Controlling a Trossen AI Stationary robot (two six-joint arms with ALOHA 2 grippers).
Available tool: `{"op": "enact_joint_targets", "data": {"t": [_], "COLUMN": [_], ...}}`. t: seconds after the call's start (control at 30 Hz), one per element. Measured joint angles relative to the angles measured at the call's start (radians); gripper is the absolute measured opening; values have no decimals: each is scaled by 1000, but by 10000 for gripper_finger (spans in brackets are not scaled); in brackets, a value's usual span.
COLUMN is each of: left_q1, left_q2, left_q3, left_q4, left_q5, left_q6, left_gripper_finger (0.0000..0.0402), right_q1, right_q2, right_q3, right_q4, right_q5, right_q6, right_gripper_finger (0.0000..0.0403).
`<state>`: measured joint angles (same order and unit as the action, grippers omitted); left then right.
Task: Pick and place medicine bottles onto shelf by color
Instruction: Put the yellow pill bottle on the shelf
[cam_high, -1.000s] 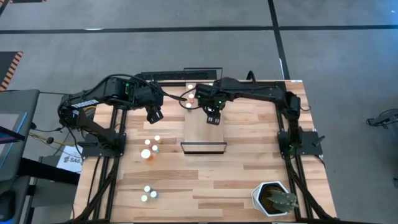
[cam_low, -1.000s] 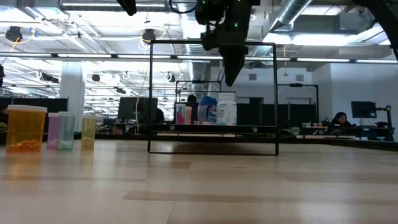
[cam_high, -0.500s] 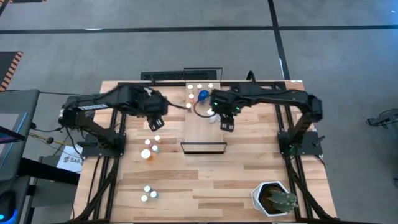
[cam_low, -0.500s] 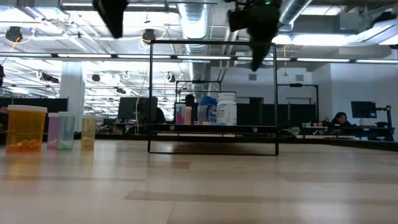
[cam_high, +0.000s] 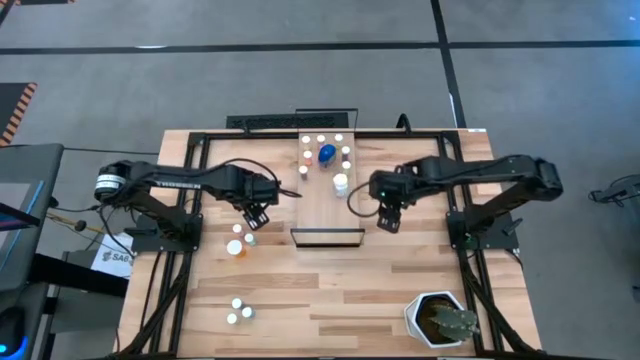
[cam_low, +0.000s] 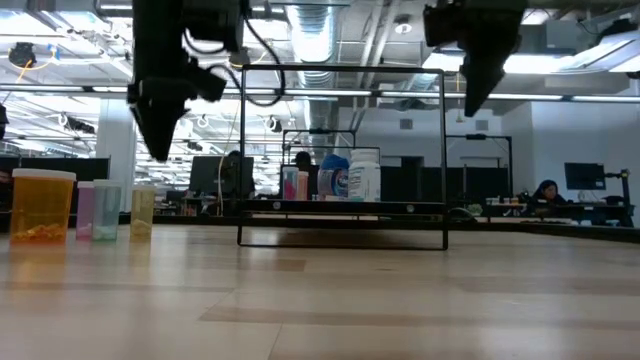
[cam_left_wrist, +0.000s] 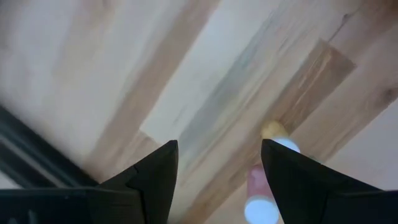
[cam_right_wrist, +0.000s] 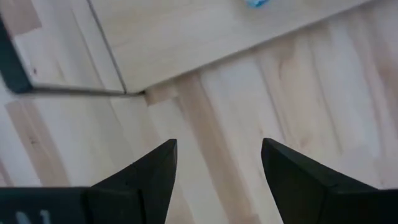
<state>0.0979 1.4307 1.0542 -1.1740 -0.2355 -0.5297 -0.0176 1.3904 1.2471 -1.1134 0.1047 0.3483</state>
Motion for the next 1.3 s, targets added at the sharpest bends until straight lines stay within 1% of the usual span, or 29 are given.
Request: {"op": "enact_joint_targets", "data": {"t": [0.1, 0.2, 0.3, 0.47, 0.63, 0.8, 1.1, 1.3], "left_q1": [2, 2, 2, -1, -14, -35, -66, -67], "left_q2": [0, 0, 0, 0, 2, 7, 12, 12], "left_q3": [-51, -75, -78, -78, -78, -78, -78, -78], "left_q4": [53, 85, 92, 94, 94, 127, 132, 135], "left_q5": [26, 31, 31, 78, 80, 120, 99, 81], "left_q6": [-15, -23, -52, -108, -135, -148, -200, -226], "left_gripper_finger": [217, 217, 217, 217, 217, 217, 217, 217], "right_q1": [27, 46, 60, 74, 77, 77, 77, 77], "right_q2": [-4, 6, 21, 38, 51, 58, 57, 57], "right_q3": [-24, -36, -41, -41, -42, -42, -42, -42], "right_q4": [8, 12, 33, 51, 52, 52, 53, 53], "right_q5": [0, 0, 0, 1, 1, 1, 1, 1], "right_q6": [30, 45, 48, 47, 47, 44, 42, 43], "right_gripper_finger": [255, 255, 255, 255, 255, 255, 255, 255]}}
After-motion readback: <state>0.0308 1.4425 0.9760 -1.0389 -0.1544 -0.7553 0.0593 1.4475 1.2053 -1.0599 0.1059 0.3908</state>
